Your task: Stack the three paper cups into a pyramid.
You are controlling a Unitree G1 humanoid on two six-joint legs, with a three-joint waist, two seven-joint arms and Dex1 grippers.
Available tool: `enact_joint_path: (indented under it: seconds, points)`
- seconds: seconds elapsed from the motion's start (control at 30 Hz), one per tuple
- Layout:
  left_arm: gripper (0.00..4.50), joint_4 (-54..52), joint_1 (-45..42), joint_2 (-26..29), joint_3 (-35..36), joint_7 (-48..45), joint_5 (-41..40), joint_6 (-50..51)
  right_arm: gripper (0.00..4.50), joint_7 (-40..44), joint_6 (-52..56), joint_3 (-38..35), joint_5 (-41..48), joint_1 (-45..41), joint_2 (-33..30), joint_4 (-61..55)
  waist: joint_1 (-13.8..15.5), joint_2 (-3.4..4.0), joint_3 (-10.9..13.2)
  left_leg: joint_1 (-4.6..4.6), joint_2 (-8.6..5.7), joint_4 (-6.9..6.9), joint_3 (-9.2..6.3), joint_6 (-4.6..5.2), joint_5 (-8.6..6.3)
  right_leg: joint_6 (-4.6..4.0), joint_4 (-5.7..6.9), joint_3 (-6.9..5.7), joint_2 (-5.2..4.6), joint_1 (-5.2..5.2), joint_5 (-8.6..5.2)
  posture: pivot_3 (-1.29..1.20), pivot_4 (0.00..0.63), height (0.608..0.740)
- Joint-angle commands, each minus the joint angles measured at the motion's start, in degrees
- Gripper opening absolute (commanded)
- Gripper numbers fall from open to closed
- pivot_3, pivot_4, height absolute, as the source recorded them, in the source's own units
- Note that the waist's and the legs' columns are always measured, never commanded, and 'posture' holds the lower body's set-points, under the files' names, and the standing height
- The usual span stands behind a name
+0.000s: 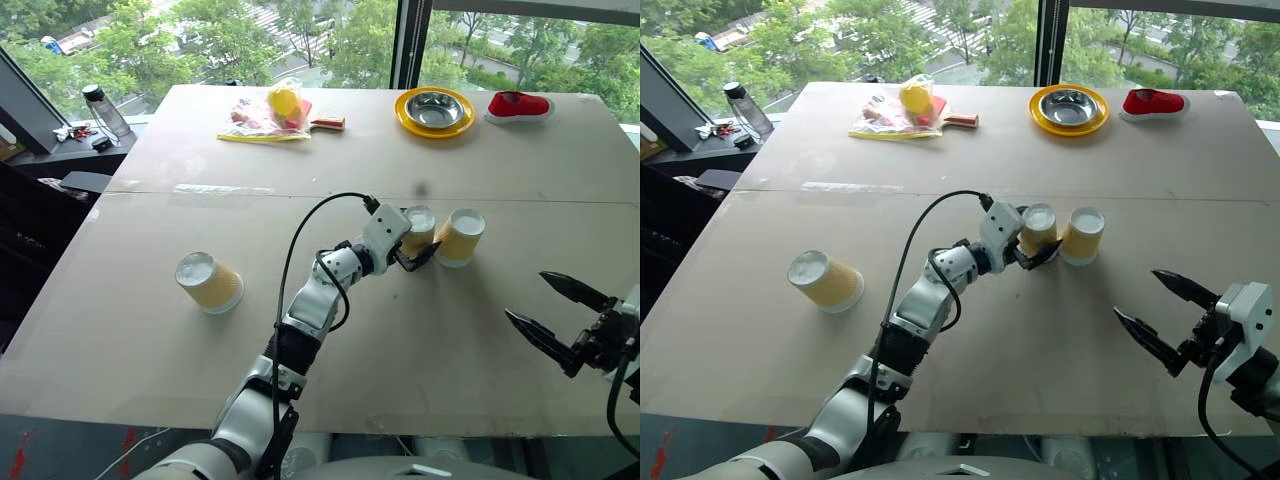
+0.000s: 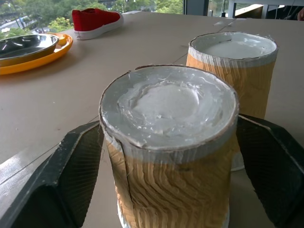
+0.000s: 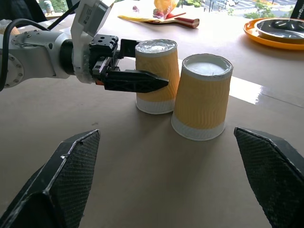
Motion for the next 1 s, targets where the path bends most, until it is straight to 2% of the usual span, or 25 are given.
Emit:
enact_joint_path:
  seconds: [0.03,0.27,0.43,0.6,0.83,1.0]
  points:
    - [4.45,-3.52,0.5,1.04,-0.47,0.44,1.22,-1.65,4.5,0.94,-1.47,-1.24,0.22,-0.23,0.02,-0.16,-0.02,0.0,0.0,0.0,0.0,0.0,0.0,0.0,0.0,0.0,0.0,0.0,0.0,0.0,0.0,0.0,0.15,0.74]
    - [4.45,-13.54,3.52,5.93,0.69,0.56,2.19,-0.92,4.5,1.2,-1.3,-0.96,0.18,-0.67,-0.02,-0.29,-0.05,0.01,0.0,0.0,0.02,-0.01,0.01,0.0,0.0,0.0,0.0,0.03,0.0,0.0,0.0,0.0,0.15,0.74]
    - [4.45,-24.78,7.71,9.8,1.41,-3.8,-2.39,-1.15,4.5,1.52,-0.82,-0.51,0.26,-1.28,-0.46,-0.15,-0.06,0.03,-0.02,0.01,0.06,-0.01,0.01,-0.01,0.0,0.0,0.0,0.03,0.0,0.0,0.0,0.0,0.15,0.74]
    - [4.45,-30.83,9.72,11.71,2.8,-4.19,-4.83,1.92,4.5,2.08,-0.41,0.48,-0.16,-3.0,-0.99,0.78,0.0,0.04,-0.02,0.03,0.06,0.01,0.03,0.0,0.0,-0.01,0.0,0.06,-0.01,0.02,0.0,0.0,0.15,0.74]
    - [4.45,-43.26,15.36,16.11,13.07,2.32,-7.67,16.23,4.5,6.49,-1.31,2.0,2.91,-6.3,-0.75,2.06,-0.58,0.06,-0.02,0.07,0.14,-0.04,0.02,0.01,0.0,-0.01,0.01,0.07,0.07,0.01,0.0,0.0,0.15,0.74]
    - [4.45,-55.01,23.96,13.68,17.9,10.56,-7.23,17.51,4.5,11.17,-0.67,3.48,5.52,-9.42,-1.46,4.59,-0.42,0.03,-0.01,0.05,0.24,-0.02,0.04,0.01,-0.01,-0.01,-0.03,0.11,0.01,0.02,0.0,0.0,0.15,0.74]
